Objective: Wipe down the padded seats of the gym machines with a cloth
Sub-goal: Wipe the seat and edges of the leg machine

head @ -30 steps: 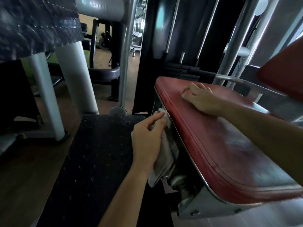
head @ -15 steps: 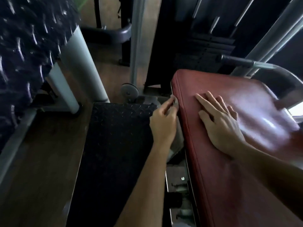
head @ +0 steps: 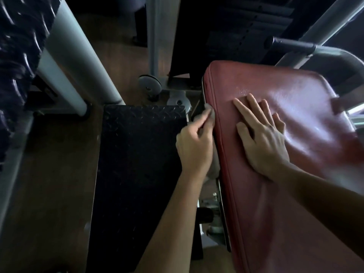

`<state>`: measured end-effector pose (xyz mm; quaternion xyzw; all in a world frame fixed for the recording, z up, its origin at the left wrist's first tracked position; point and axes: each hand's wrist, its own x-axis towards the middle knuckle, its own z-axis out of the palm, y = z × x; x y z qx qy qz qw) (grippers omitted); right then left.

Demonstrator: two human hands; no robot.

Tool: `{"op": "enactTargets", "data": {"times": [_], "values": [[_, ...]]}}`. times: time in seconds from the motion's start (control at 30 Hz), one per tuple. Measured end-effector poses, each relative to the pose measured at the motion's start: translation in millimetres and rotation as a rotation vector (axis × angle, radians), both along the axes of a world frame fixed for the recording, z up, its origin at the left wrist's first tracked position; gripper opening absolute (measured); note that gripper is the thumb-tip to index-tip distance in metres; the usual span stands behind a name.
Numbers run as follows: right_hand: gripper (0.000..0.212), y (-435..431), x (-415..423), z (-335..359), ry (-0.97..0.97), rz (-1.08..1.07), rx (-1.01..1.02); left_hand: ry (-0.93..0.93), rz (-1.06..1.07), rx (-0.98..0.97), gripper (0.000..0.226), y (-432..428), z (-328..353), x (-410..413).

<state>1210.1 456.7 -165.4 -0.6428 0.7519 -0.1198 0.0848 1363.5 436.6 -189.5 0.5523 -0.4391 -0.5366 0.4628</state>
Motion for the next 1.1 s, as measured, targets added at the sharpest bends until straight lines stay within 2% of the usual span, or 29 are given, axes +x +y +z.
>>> {"op": "enactTargets", "data": {"times": [0.13, 0.33, 0.53, 0.63, 0.7, 0.77, 0.83, 0.93, 1.03, 1.1], "values": [[0.057, 0.2, 0.1, -0.7, 0.005, -0.003, -0.001, 0.066, -0.069, 0.003, 0.029, 37.1, 3.0, 10.8], [0.057, 0.7, -0.8, -2.5, 0.001, 0.004, -0.013, -0.073, 0.001, -0.012, 0.031, -13.9, -0.7, -2.8], [0.058, -0.2, -0.6, -2.0, 0.017, 0.003, -0.005, 0.020, -0.051, 0.056, 0.032, 37.4, 0.8, 5.8], [0.058, -1.9, 0.7, 1.3, 0.014, 0.003, -0.003, 0.075, -0.135, 0.063, 0.029, 32.8, 4.3, 22.0], [0.059, 0.2, 0.4, 2.6, 0.017, 0.008, 0.008, 0.050, -0.162, 0.053, 0.026, 24.4, 7.7, 29.1], [0.054, -3.5, -1.1, 8.4, 0.007, 0.000, 0.017, 0.008, -0.145, 0.038, 0.026, 13.6, 10.8, 32.3], [0.045, -27.6, -3.6, 20.9, -0.089, -0.072, 0.005, 0.023, -0.087, 0.023, 0.027, 0.2, 12.4, 33.3], [0.052, -73.0, -8.5, 32.3, -0.191, -0.085, -0.030, 0.013, -0.014, -0.012, 0.027, -24.3, 16.0, 30.0], [0.049, -92.5, -10.0, 15.3, -0.112, -0.072, 0.022, -0.053, 0.069, -0.061, 0.031, -56.8, 12.8, 21.5], [0.051, -89.7, -10.1, 2.9, -0.036, -0.109, -0.017, -0.061, 0.113, -0.063, 0.032, -81.1, 7.2, 10.1]]}}
